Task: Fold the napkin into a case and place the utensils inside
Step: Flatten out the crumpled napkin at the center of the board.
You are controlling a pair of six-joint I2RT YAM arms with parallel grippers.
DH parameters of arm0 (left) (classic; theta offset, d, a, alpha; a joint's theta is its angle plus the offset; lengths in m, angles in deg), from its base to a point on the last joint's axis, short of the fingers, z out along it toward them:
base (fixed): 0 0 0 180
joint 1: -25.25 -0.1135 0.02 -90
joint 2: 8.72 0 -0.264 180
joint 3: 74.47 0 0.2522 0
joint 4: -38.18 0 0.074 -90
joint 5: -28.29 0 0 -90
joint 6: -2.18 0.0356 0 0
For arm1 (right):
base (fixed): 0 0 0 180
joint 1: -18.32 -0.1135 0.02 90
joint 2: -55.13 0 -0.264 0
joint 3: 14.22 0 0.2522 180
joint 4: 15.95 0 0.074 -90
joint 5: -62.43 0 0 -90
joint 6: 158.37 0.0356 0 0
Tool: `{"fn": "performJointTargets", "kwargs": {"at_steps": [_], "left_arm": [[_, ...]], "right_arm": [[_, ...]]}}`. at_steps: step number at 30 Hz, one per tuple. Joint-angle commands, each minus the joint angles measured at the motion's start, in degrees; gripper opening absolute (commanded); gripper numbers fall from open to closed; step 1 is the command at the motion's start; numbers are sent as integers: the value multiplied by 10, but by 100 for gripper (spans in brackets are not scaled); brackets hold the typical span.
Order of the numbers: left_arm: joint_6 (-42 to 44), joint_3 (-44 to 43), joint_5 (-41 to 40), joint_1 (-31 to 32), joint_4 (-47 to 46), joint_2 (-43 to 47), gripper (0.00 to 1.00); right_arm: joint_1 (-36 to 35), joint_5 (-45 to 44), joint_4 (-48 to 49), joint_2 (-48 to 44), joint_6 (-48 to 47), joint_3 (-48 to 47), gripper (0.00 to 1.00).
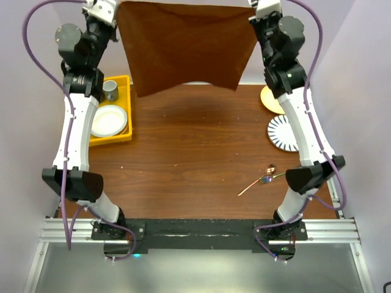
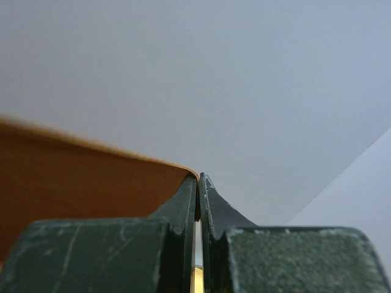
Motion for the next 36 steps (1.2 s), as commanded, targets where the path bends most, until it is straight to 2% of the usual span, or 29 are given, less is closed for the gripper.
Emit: {"fn": "performJointTargets", "kwargs": {"at_steps": [1,2,4,5,6,9,11,14,22,26,31,35,36], "left_arm": [[65,109,78,-11,-45,72,0],[80,182,116,-11,-52,107,0],[137,248,152,-11,-36,137,0],[154,307,178,-11,-14,162,0],[190,337,192,-11,3,174,0],[280,448,244,-11,94,216,0],[332,514,270,-10,165,235,0],[366,604,273,-8,182,240,0],[426,681,238,2,245,163,0],[469,741,209,2,264,173,0],[515,774,196,2,309,191,0],[565,793,190,2,397,218,0],[593,799,188,2,413,230,0]], "right_arm": [[6,61,45,-84,-22,112,0],[6,73,51,-99,-27,148,0],[6,106,62,-146,-53,263,0],[6,118,67,-164,-59,301,0],[6,131,67,-178,-67,373,0],[6,162,63,-227,-101,493,0],[6,178,48,-250,-120,540,0],[6,192,33,-260,-127,617,0],[5,210,-23,-210,-161,722,0],[6,228,-61,-198,-172,753,0],[3,264,-105,-216,-187,794,0],[-1,295,-187,-247,-221,812,0],[-1,300,-201,-257,-227,820,3]]}}
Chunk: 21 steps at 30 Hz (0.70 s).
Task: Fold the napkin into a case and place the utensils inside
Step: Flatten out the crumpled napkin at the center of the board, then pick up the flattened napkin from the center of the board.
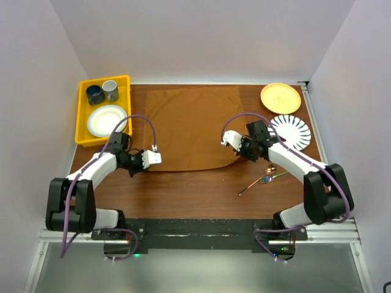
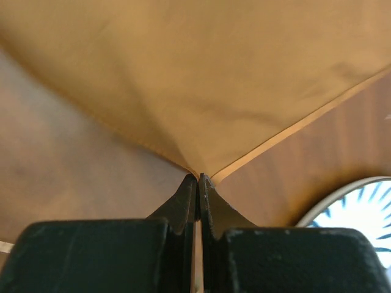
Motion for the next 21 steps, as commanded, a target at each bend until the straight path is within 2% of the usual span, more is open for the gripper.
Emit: {"fn": "performJointTargets", "kwargs": {"at_steps": [1,2,3,5,6,8,11,13,14,15,17,21], "left_arm": [[102,23,-3,1,100,58,2],[111,33,-9,1,123,84,8],[137,39,-11,1,138,96,14],[148,36,-14,1,169,123,38],[150,29,-13,1,181,129,40],[150,-9,4,1,217,130,43],[86,-66,37,0,215,116,46],[31,-87,48,0,149,94,47],[-33,-91,46,-1,119,85,47],[-62,-94,41,0,91,74,47],[-125,-109,20,1,24,35,45],[-178,-148,-19,9,-28,-27,43]], "right_arm": [[-7,54,-96,-67,-55,17,8],[-10,68,-127,-79,-59,20,20],[-12,73,-140,-98,-61,20,51],[-13,82,-172,-116,-58,11,83],[-14,84,-185,-126,-53,2,92],[-13,101,-230,-131,-44,-38,93],[-13,113,-239,-121,-4,-86,92],[-13,97,-206,-85,47,-105,90],[-13,87,-196,-69,66,-126,89],[-13,75,-191,-49,92,-139,88],[-13,60,-181,18,114,-177,82],[-13,37,-179,111,131,-220,73]]}}
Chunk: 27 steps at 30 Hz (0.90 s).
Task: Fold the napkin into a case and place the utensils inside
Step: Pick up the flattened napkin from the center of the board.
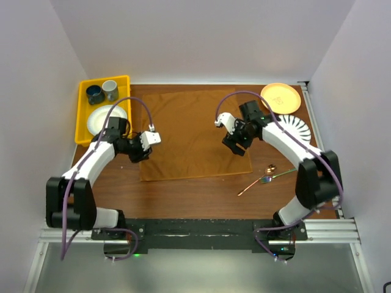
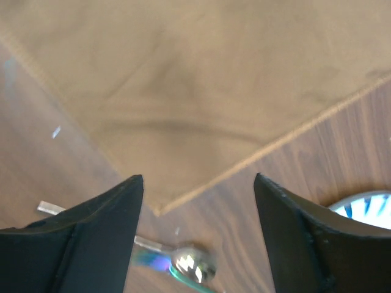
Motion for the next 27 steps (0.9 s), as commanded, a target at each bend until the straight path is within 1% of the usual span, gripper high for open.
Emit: {"fn": "performJointTargets", "kwargs": {"at_steps": [1,5,10,17,21,23,26,27], "left_arm": [[-106,-46,-34,11,-92,-63,42],[-108,-48,-61,21,-101,-99,41],[-84,-14,-100,31,-102,-128,40],[-35,62,-135,31,-109,-103,39],[-18,85,-140,31,-90,-87,39],[-11,88,-137,31,-77,-71,39],[-18,66,-102,30,-52,-52,42],[-23,33,-87,30,-42,-49,43]], "right_arm": [[-1,-38,12,83,50,-38,72],[0,-59,19,121,44,-31,70],[-1,-66,28,127,35,11,71],[-1,-73,37,96,24,87,72],[-3,-50,16,75,18,105,74],[-2,-18,-14,54,15,101,75],[-3,28,-46,22,18,77,79],[-1,36,-51,18,31,64,80]]}}
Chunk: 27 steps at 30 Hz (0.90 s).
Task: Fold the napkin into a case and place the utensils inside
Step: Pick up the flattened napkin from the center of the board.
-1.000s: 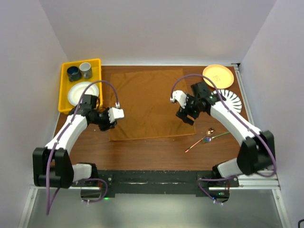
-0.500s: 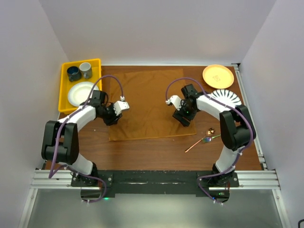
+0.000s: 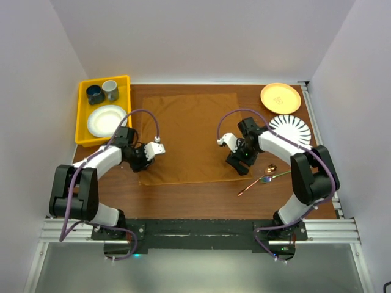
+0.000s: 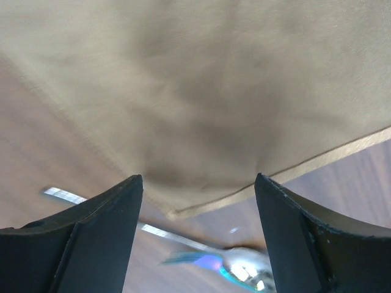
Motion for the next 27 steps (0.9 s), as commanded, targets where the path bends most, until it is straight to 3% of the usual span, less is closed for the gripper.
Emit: {"fn": "performJointTargets", "kwargs": {"at_steps": [1,5,8,12,13,15,19,27], "left_arm": [[-12,-58,66,0,66,23,45],[-122,-173,117,-1,35,18,50],[-225,-249,121,-9,-51,6,56],[-384,-294,39,-21,-251,-30,68],[-427,-301,21,-21,-289,-41,68],[-455,-331,-35,-21,-334,-87,73],[-495,-424,-99,-23,-313,-191,77],[-534,-586,-162,-39,-290,-385,62]], "right_arm": [[1,65,-48,-51,14,-62,80],[15,48,-3,-37,68,-160,82],[28,34,48,-7,122,-257,84],[36,-26,116,90,220,-379,88],[37,-38,127,111,234,-433,93],[37,-76,118,190,272,-496,95],[54,-98,115,320,320,-657,92],[82,-127,209,460,367,-746,78]]}}
